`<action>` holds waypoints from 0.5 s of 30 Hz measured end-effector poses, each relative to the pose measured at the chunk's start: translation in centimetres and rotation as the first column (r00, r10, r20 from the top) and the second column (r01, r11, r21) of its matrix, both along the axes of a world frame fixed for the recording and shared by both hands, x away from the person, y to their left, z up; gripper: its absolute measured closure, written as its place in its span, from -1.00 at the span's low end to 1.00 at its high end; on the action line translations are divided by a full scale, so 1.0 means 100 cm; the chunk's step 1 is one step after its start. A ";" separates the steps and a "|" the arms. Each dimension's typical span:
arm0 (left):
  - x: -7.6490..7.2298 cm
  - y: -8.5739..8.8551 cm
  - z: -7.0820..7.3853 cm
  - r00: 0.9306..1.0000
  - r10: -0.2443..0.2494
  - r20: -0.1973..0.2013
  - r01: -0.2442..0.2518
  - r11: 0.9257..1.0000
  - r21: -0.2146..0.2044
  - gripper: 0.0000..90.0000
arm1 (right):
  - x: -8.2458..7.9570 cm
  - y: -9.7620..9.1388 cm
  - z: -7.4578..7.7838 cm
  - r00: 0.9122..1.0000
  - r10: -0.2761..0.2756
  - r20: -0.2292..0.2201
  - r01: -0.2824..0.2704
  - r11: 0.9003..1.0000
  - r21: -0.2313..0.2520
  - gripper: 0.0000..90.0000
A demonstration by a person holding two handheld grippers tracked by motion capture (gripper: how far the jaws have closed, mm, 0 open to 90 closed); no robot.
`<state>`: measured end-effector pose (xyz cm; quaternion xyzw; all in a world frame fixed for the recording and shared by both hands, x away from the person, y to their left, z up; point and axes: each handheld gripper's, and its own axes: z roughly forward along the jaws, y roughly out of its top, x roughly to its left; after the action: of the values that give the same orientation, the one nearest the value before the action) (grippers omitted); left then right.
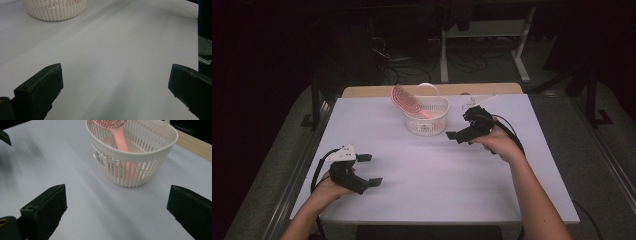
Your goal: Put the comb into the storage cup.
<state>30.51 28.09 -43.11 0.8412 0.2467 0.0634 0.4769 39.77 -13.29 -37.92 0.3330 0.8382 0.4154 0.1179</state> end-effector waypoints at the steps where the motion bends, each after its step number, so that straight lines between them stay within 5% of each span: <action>1: 0.001 0.000 -0.001 1.000 -0.002 0.004 0.002 1.000 0.000 -1.00 | -0.002 -0.001 -0.002 1.000 -0.003 0.003 0.003 1.000 0.000 -0.96; 15: 0.005 -0.001 -0.004 1.000 -0.005 0.019 0.005 1.000 0.002 -1.00 | -0.034 -0.022 -0.023 1.000 -0.022 0.022 0.021 0.999 0.036 -0.98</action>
<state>31.03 27.97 -43.51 0.8416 0.2401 0.0702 0.4787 36.41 -15.49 -40.22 0.3394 0.8256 0.4329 0.1257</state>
